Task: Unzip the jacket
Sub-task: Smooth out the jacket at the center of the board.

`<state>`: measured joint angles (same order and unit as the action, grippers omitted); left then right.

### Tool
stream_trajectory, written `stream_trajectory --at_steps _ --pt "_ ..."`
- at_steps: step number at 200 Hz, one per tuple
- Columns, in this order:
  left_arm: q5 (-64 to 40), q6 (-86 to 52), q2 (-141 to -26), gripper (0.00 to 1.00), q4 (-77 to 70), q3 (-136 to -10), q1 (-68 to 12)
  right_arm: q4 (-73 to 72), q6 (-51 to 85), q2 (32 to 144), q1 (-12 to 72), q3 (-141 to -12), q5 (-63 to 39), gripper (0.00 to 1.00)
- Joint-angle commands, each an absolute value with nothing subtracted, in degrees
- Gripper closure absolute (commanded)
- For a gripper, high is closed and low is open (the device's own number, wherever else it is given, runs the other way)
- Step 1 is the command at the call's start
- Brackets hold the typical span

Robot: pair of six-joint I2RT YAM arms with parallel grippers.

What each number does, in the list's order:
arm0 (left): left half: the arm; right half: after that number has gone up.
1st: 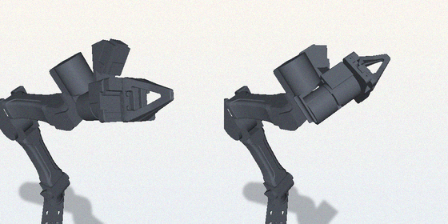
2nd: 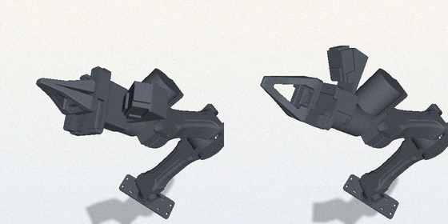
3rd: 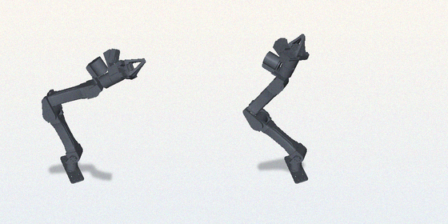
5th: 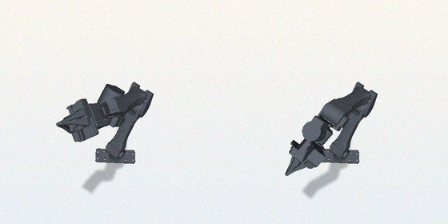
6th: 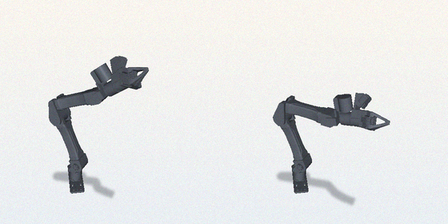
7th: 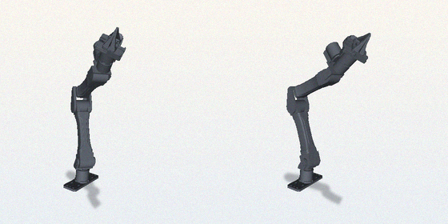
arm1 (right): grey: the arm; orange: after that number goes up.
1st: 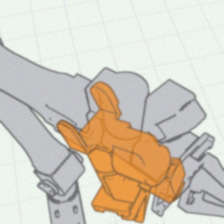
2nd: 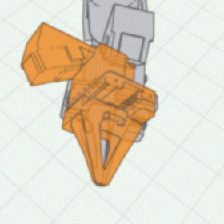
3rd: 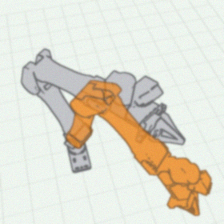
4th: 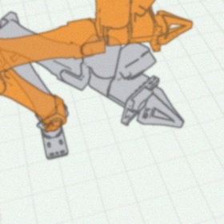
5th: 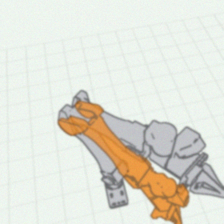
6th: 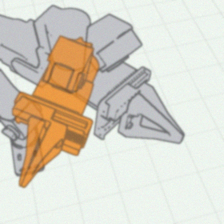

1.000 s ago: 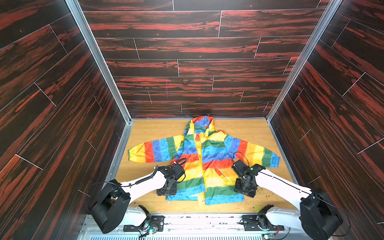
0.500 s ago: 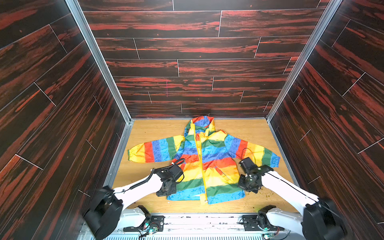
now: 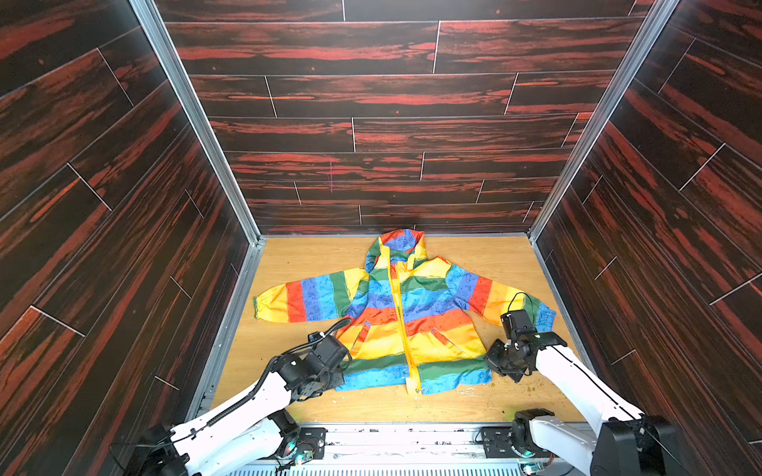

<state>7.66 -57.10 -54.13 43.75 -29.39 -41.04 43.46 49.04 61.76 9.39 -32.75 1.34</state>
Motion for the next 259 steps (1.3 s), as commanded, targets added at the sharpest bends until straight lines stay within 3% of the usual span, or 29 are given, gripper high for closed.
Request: stream_trajectory --at_steps 1,18,33,47,57,66,80,93,118,143,173,196,211,224,239,259 --pt "9.48 -58.13 -57.05 0.80 50.77 -29.59 -40.52 48.05 50.80 57.74 9.50 -31.98 2.76 1.00" --pt "11.76 -60.82 -58.07 0.78 53.69 -30.34 -40.52 50.53 55.34 53.77 12.88 -31.51 2.75 1.00" --pt "15.07 -62.26 -57.71 0.60 56.72 -32.17 -40.51 52.69 57.69 52.28 15.93 -32.19 4.00 0.99" --pt "16.72 -60.24 -56.84 0.47 56.31 -34.89 -40.47 53.70 56.95 52.17 16.56 -33.80 5.94 0.67" --pt "16.74 -54.72 -56.22 0.42 51.77 -36.95 -40.49 55.22 56.08 52.23 17.18 -36.17 9.23 0.49" --pt "14.32 -49.91 -56.46 0.42 47.77 -38.80 -40.52 56.52 55.28 52.34 17.47 -38.63 13.31 0.38" --pt "9.78 -41.76 -60.23 0.43 43.26 -42.50 -41.52 55.24 54.01 52.08 17.95 -40.26 15.95 0.30" --pt "6.29 -35.63 -66.24 0.44 43.69 -47.43 -44.65 54.39 51.40 53.43 19.02 -42.17 17.36 0.30" --pt "0.42 -32.42 -75.71 0.48 39.31 -51.92 -50.19 47.85 43.08 59.13 23.29 -42.99 7.60 0.43" --pt "4.23 -35.37 -79.99 0.51 37.62 -51.45 -51.43 42.06 41.69 65.30 27.42 -43.01 5.67 0.51" --pt "12.59 -42.06 -79.97 0.52 40.25 -49.93 -47.95 37.33 34.10 77.79 27.42 -52.35 9.09 0.47" --pt "18.40 -46.49 -77.08 0.38 45.92 -47.89 -44.97 41.06 34.40 84.86 23.78 -56.58 15.44 0.42" --pt "19.73 -48.78 -73.62 0.17 47.22 -45.15 -42.67 40.26 35.43 83.73 18.96 -54.04 11.41 0.34" --pt "18.12 -48.25 -71.76 0.05 43.67 -42.11 -40.93 40.34 35.51 82.66 16.11 -51.63 8.19 0.29" --pt "15.34 -48.00 -72.65 0.04 41.92 -40.88 -40.09 41.25 35.09 82.28 15.09 -49.92 7.98 0.29" --pt "12.16 -46.37 -77.07 0.12 41.10 -42.08 -39.83 40.69 34.34 84.63 14.08 -48.79 4.61 0.33"
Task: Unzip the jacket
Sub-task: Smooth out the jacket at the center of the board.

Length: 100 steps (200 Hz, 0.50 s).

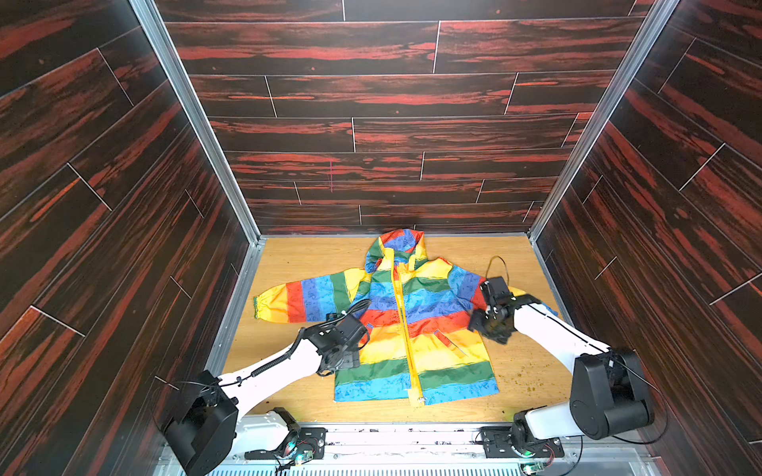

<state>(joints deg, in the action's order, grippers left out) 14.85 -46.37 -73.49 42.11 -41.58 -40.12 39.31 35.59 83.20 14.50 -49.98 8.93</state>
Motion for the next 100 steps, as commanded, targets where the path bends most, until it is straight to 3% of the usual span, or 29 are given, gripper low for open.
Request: stream_trajectory --at_steps 1,50,71,100 --pt "12.01 -46.26 -77.16 0.12 41.07 -42.18 -39.82 40.69 34.31 84.77 14.07 -48.79 4.50 0.33" --pt "7.69 -45.33 -81.14 0.22 38.98 -42.23 -39.72 38.05 33.26 88.39 11.09 -47.30 3.39 0.37" --pt "4.45 -45.68 -81.48 0.32 37.79 -40.85 -39.73 36.80 32.52 90.40 10.90 -46.36 0.75 0.39" --pt "2.37 -45.92 -82.21 0.53 39.14 -39.26 -39.73 35.14 33.70 90.06 10.50 -44.62 -0.71 0.63"
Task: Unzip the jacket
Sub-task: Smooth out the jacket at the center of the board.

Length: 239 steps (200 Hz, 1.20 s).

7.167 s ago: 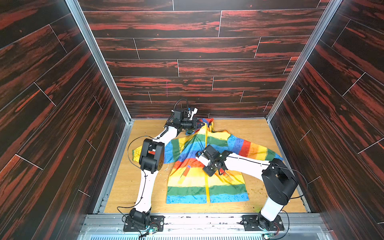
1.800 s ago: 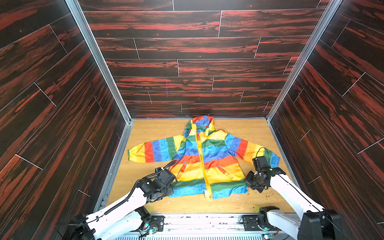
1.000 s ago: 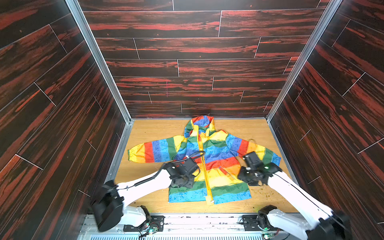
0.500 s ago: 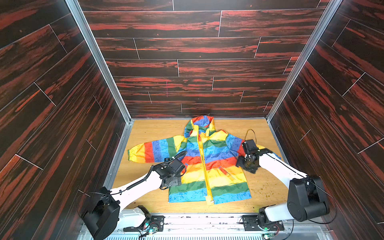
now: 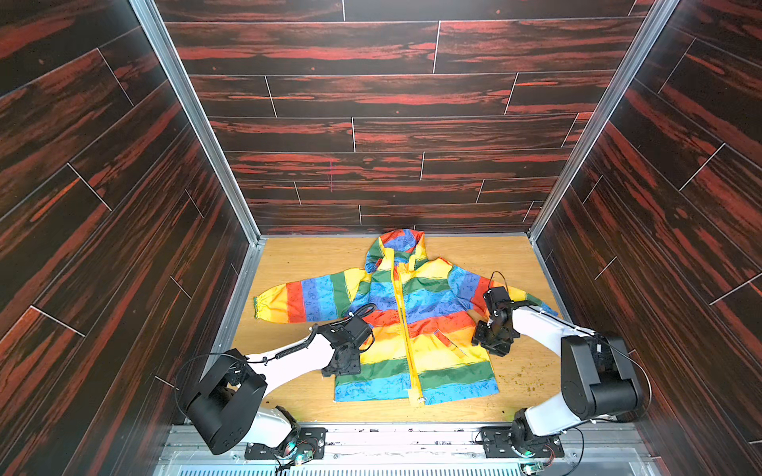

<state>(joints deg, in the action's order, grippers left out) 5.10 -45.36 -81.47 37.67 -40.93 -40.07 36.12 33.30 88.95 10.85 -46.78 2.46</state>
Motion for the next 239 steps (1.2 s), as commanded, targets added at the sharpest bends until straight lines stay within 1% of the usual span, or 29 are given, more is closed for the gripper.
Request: stream_trajectory --at_steps 1,12,30,37,70,85,90,100,108,114,119,124,125,128,133,140,149,156,162,171,180,187,194,203,208,219,227,230,239 --pt "2.28 -45.99 -82.20 0.54 39.21 -39.19 -39.77 35.15 33.82 89.98 10.52 -44.59 -0.66 0.65" --pt "1.44 -46.76 -82.21 0.66 39.38 -38.24 -39.73 35.24 34.62 88.67 10.37 -43.90 -0.03 0.77" --pt "0.53 -48.47 -82.02 0.90 39.92 -36.63 -39.73 36.00 37.64 83.86 10.20 -41.98 1.06 0.99" --pt "0.87 -49.25 -81.82 1.00 40.78 -36.24 -39.73 36.79 39.06 81.34 10.20 -41.16 1.43 1.00" --pt "1.25 -52.30 -77.66 1.00 44.42 -34.37 -39.73 41.63 45.73 69.54 10.20 -35.91 0.60 1.00" --pt "1.23 -54.05 -75.12 1.00 45.53 -33.20 -39.73 43.29 47.63 65.94 10.20 -33.66 0.54 1.00" --pt "1.38 -54.40 -74.36 0.91 46.07 -33.05 -39.73 43.85 48.19 65.00 10.20 -33.18 1.01 1.00" --pt "2.50 -54.93 -73.05 0.67 48.04 -33.86 -39.73 44.95 48.76 63.44 10.24 -33.11 2.62 1.00" --pt "4.02 -54.93 -71.81 0.51 49.91 -35.39 -39.73 45.81 49.24 62.29 10.20 -33.72 4.04 1.00" --pt "6.00 -55.01 -70.83 0.37 51.24 -36.93 -39.77 46.59 49.44 61.49 10.20 -34.55 5.40 0.96" --pt "7.91 -54.85 -69.87 0.26 52.43 -38.67 -39.58 47.38 49.56 60.89 10.20 -35.53 6.73 0.87" --pt "9.76 -54.08 -69.16 0.19 53.68 -40.59 -39.27 48.24 49.57 60.28 10.20 -36.74 8.21 0.74" --pt "9.93 -53.94 -68.99 0.18 53.91 -40.99 -39.19 48.38 49.57 60.24 10.20 -36.87 8.50 0.73" --pt "11.37 -53.36 -68.52 0.15 54.55 -42.21 -38.87 48.90 49.57 59.75 10.20 -37.71 9.46 0.62" --pt "13.70 -52.47 -67.91 0.11 55.25 -44.16 -38.27 49.26 49.35 59.09 10.20 -38.92 10.99 0.49" --pt "16.25 -50.82 -67.14 0.07 55.41 -46.69 -36.69 49.09 48.53 58.49 10.20 -40.55 13.39 0.36" --pt "18.79 -47.64 -66.58 0.05 53.44 -49.31 -33.09 48.08 46.96 58.95 10.20 -42.72 17.00 0.23" --pt "19.22 -44.85 -66.89 0.05 51.34 -50.90 -29.43 46.78 45.13 60.22 10.13 -44.49 19.80 0.18" --pt "19.17 -42.91 -67.73 0.04 50.11 -52.47 -25.71 45.02 43.00 62.14 9.71 -46.41 21.13 0.15" --pt "18.97 -40.29 -70.02 0.04 48.35 -55.08 -20.24 42.07 39.40 66.03 8.50 -49.39 21.42 0.14" --pt "19.54 -38.11 -73.14 0.04 48.09 -58.11 -15.43 39.87 36.73 70.71 6.65 -52.84 20.80 0.15" --pt "18.67 -37.40 -75.79 0.06 47.49 -60.21 -11.60 37.18 33.56 74.61 4.41 -55.25 16.94 0.18" --pt "16.58 -36.15 -78.30 0.09 44.76 -61.78 -8.29 34.08 30.43 78.91 2.84 -57.61 11.91 0.19" --pt "13.75 -34.09 -82.14 0.15 39.68 -63.43 -5.54 31.91 26.54 84.49 2.13 -61.59 7.30 0.24" --pt "12.02 -33.23 -84.74 0.16 37.04 -65.06 -4.56 31.12 23.86 87.55 2.11 -64.07 4.52 0.25" --pt "3.71 -28.65 -91.29 0.17 36.23 -71.34 -4.13 32.31 19.98 95.03 2.19 -70.91 -0.99 0.29" --pt "-0.46 -26.66 -96.37 0.22 36.89 -76.82 -4.41 32.82 17.67 99.02 2.20 -74.77 -3.68 0.34" --pt "-2.30 -25.87 -98.11 0.23 36.69 -78.74 -4.58 32.83 16.96 100.32 2.24 -75.97 -5.01 0.34" --pt "-3.86 -24.13 -103.12 0.23 37.55 -83.95 -5.27 35.03 15.60 103.99 2.26 -80.05 -3.98 0.35"
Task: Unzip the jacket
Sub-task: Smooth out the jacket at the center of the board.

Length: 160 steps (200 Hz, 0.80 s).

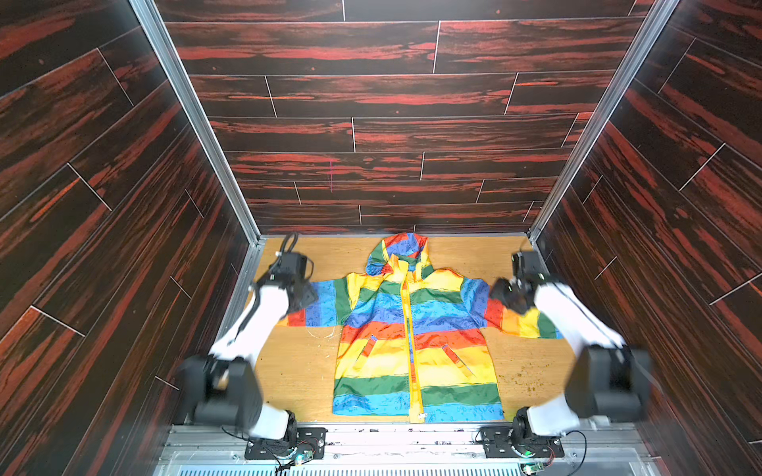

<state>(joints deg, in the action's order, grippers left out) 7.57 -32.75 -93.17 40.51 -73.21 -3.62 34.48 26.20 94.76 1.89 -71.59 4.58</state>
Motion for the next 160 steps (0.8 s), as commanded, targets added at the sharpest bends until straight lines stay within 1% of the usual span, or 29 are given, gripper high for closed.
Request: stream_trajectory --at_steps 1,11,20,28,37,51,58,76,98,114,127,160 --pt "-3.64 -23.97 -103.55 0.23 37.80 -84.47 -5.41 35.40 15.53 104.33 2.23 -80.45 -3.53 0.36" --pt "0.86 -22.42 -107.16 0.22 40.52 -88.84 -5.97 39.02 15.68 107.24 2.07 -83.62 3.25 0.36" --pt "7.66 -23.64 -109.21 0.18 44.02 -91.36 -5.59 42.26 17.05 109.01 1.18 -85.65 10.86 0.35" --pt "11.45 -24.74 -109.80 0.14 45.20 -91.67 -4.10 43.69 18.38 109.51 -0.54 -85.79 13.82 0.33" --pt "12.53 -26.16 -109.33 0.13 44.47 -90.35 -1.79 43.51 20.35 108.98 -3.34 -84.47 13.88 0.31" --pt "8.33 -26.46 -107.90 0.13 39.70 -86.19 1.72 41.75 22.31 108.11 -7.20 -82.25 10.87 0.27" --pt "8.06 -25.89 -107.78 0.13 37.74 -84.92 2.72 41.86 22.08 108.75 -7.91 -82.31 10.84 0.26" --pt "12.48 -24.84 -109.78 0.14 38.80 -85.71 3.55 44.73 20.91 112.11 -8.01 -84.41 13.83 0.23" --pt "17.72 -24.77 -114.52 0.14 47.59 -91.06 5.26 45.24 20.74 113.79 -9.24 -84.26 15.46 0.23" --pt "15.99 -24.29 -115.45 0.09 47.12 -90.16 6.49 44.71 20.92 114.12 -10.05 -83.38 14.41 0.22" --pt "15.45 -23.85 -116.77 0.05 47.64 -90.15 6.52 44.82 20.95 115.05 -10.20 -83.60 12.47 0.20" --pt "15.29 -24.22 -120.23 0.04 49.21 -91.11 6.51 44.52 20.81 117.89 -10.28 -83.98 9.45 0.19"
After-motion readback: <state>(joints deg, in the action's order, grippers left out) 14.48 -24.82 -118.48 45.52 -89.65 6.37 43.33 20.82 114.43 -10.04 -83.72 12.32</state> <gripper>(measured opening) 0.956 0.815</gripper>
